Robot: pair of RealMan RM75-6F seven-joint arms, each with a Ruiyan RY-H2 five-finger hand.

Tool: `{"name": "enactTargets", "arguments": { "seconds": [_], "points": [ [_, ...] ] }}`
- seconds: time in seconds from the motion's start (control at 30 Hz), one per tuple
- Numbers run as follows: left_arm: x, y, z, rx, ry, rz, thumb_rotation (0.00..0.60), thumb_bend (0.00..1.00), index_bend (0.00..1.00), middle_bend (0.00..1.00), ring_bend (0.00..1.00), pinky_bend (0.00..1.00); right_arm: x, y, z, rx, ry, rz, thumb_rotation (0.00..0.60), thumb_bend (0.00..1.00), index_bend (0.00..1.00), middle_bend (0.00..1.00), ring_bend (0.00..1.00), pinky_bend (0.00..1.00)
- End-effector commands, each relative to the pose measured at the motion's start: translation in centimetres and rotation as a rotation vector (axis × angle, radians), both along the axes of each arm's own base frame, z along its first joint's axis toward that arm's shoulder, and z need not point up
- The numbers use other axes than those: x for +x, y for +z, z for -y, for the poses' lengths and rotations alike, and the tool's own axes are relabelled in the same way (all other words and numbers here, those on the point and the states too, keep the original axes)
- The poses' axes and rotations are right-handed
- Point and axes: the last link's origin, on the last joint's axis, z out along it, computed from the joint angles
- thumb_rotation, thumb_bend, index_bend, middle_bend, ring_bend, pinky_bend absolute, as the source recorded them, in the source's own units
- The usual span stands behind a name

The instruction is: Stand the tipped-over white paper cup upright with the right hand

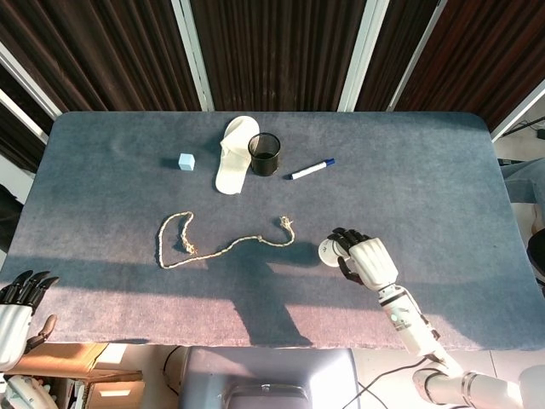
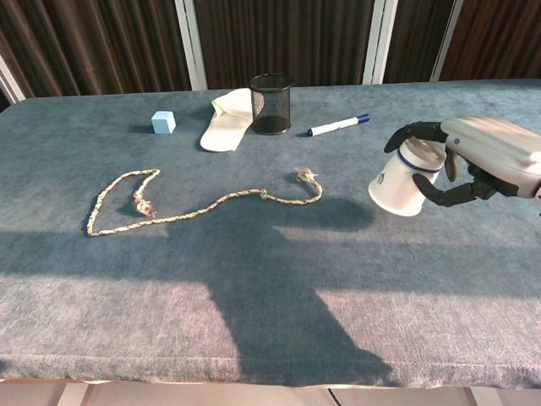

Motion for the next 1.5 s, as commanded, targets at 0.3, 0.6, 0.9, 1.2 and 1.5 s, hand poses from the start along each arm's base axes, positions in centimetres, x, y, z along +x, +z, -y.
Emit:
{"name": "enactTargets", "arguments": {
  "seconds": [0.3, 0.6, 0.9, 1.2, 1.5],
  "points": [
    [0.2, 0.1, 0.1, 0.006, -0.01, -0.001, 0.6, 0.34, 0.24, 0.17, 0.13, 0.29, -1.8, -2.8, 0.0, 0.265, 0.0, 0.56, 0.6, 0.92, 0.72, 0.57, 0.56, 0.65],
    [0.1, 0.3, 0.1, 0.016, -0.007, 0.009, 0.6, 0.34, 0.24, 0.17, 0.13, 0.29, -5.7, -3.4, -0.6, 0.442, -0.041, 0.488, 0.6, 0.91, 0.5, 0.43, 0.36, 0.46],
    [0.1, 0.3, 0.0, 0.018, -0.004, 0.01, 0.6, 0.34, 0.24, 0.17, 0.13, 0.29, -7.4, -1.5, -0.3, 0.401, 0.004, 0.317, 0.6, 0.87, 0.43, 0.35, 0.22, 0.31],
    [0.1, 0.4, 0.1, 0.019, -0.004, 0.012, 0.6, 0.34, 0.24, 0.17, 0.13, 0.29, -7.9, 0.2, -0.2, 0.338, 0.043, 0.167, 0.6, 0.63, 0.22, 0.17, 0.01, 0.04],
    [0.0, 0.4, 0.1, 0.021, 0.002, 0.011, 0.6, 0.34, 0.24, 0.17, 0.13, 0.29, -5.2, 2.4, 0.1, 0.281, 0.072, -0.058, 0.6, 0.44, 0.12, 0.13, 0.0, 0.01]
  ]
}}
